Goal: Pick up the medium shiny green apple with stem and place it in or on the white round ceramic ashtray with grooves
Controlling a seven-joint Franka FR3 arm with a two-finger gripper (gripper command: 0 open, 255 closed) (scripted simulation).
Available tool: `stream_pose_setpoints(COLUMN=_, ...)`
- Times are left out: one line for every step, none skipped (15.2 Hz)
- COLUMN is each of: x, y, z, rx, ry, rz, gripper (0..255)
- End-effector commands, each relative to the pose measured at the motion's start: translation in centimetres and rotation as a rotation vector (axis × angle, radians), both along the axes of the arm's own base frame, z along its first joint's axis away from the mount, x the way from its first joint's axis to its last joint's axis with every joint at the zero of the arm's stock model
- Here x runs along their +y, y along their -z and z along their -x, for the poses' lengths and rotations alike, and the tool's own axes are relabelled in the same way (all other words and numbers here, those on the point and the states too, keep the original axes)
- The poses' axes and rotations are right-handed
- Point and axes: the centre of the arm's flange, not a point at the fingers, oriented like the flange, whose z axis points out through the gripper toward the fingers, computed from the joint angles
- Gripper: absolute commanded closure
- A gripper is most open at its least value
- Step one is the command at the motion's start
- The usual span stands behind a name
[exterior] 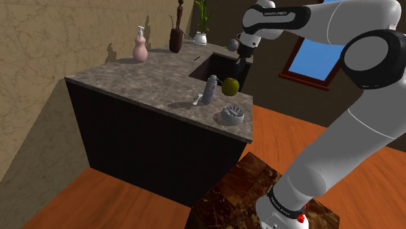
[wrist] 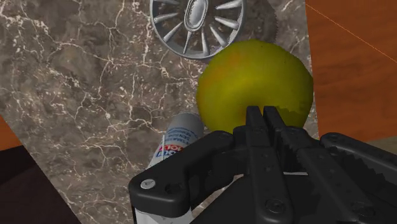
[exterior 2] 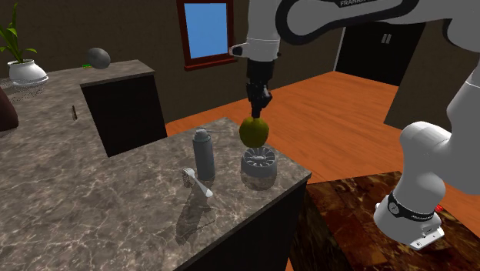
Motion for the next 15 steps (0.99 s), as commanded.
stream_pose_setpoints(x=-2.1, y=-1.1, z=1.5, rx=0.0, ry=-0.001, rz=0.0, gripper=255)
stream_pose_setpoints(x=-3.1, y=-1.6, z=2.2, rx=0.0, ry=-0.001, rz=0.0, gripper=255)
stream_pose_setpoints(x=-4.1, y=-2.0, z=3.0, rx=0.0, ry=-0.001, rz=0.0, gripper=255)
stream_pose_setpoints(x=-5.1, y=-2.5, z=3.7, rx=0.0, ry=-0.001, rz=0.0, gripper=255)
stream_pose_setpoints(x=-6.7, y=-3.2, z=4.8, rx=0.0, ry=-0.001, rz=0.0, gripper=255)
stream_pose_setpoints(x=-6.7, y=-2.7, z=4.8, rx=0.0, ry=-0.001, rz=0.0, gripper=255)
stream_pose_setpoints(x=-6.7, y=-2.2, z=4.8, rx=0.0, ry=-0.001, rz=0.0, gripper=255)
stream_pose_setpoints(x=-6.7, y=-1.7, z=4.8, rx=0.0, ry=-0.001, rz=0.0, gripper=255)
stream_pose_setpoints(x=-6.7, y=-1.1, z=4.8, rx=0.0, ry=-0.001, rz=0.0, gripper=255)
stream_pose_setpoints(x=-6.7, y=-0.6, z=4.8, rx=0.0, ry=-0.001, rz=0.0, gripper=255)
stream_pose_setpoints(x=-6.7, y=-0.1, z=4.8, rx=0.0, ry=-0.001, rz=0.0, gripper=255)
stream_pose_setpoints(x=-6.7, y=0.5, z=4.8, rx=0.0, ry=-0.001, rz=0.0, gripper=255)
stream_pose_setpoints(x=-6.7, y=1.0, z=4.8, rx=0.0, ry=-0.001, rz=0.0, gripper=255)
stream_pose_setpoints(x=-6.7, y=1.5, z=4.8, rx=0.0, ry=-0.001, rz=0.0, gripper=255)
stream_pose_setpoints(x=-6.7, y=2.0, z=4.8, rx=0.0, ry=-0.001, rz=0.0, gripper=255)
